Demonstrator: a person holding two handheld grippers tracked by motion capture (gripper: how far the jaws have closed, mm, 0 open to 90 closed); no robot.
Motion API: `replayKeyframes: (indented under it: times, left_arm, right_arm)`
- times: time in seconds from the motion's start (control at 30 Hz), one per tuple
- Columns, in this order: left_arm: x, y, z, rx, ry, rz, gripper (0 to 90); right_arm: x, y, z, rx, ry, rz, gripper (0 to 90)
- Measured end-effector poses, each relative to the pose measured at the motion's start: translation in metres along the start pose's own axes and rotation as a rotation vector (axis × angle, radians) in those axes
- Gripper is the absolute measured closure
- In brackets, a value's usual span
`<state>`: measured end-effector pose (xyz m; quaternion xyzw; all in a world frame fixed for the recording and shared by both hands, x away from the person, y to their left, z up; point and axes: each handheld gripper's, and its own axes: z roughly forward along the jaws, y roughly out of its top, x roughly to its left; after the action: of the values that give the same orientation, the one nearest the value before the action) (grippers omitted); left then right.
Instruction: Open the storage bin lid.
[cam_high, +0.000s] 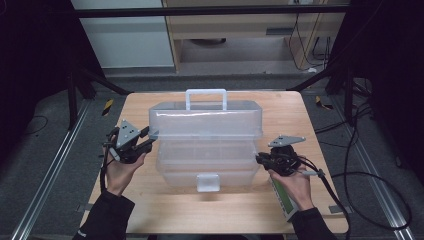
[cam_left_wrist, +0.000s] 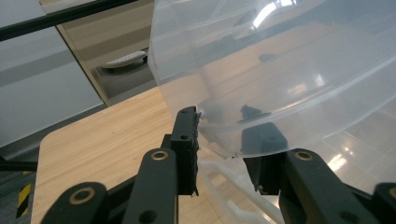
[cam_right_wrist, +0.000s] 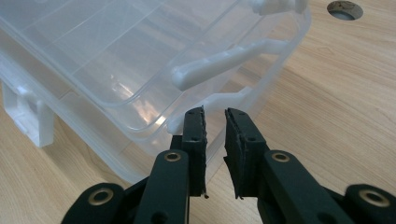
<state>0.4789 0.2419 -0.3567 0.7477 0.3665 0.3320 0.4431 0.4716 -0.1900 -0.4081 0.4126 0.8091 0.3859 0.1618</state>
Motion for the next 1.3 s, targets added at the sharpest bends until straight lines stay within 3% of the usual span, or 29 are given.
replayKeyframes:
  times: [0.5,0.83,1.3]
  left_arm:
    - [0.005,0.008,0.004,-0.022,0.000,-0.035,67.4]
    - [0.010,0.019,0.008,-0.020,0.023,-0.056,68.4]
    - [0.015,0.031,0.014,-0.014,0.045,-0.039,69.4]
  right_arm:
    - [0.000,0.000,0.000,0.003,0.003,0.012,78.5]
    - [0.000,0.000,0.000,0.002,-0.003,0.006,78.8]
    - [0.000,0.000,0.000,0.002,-0.003,0.000,78.8]
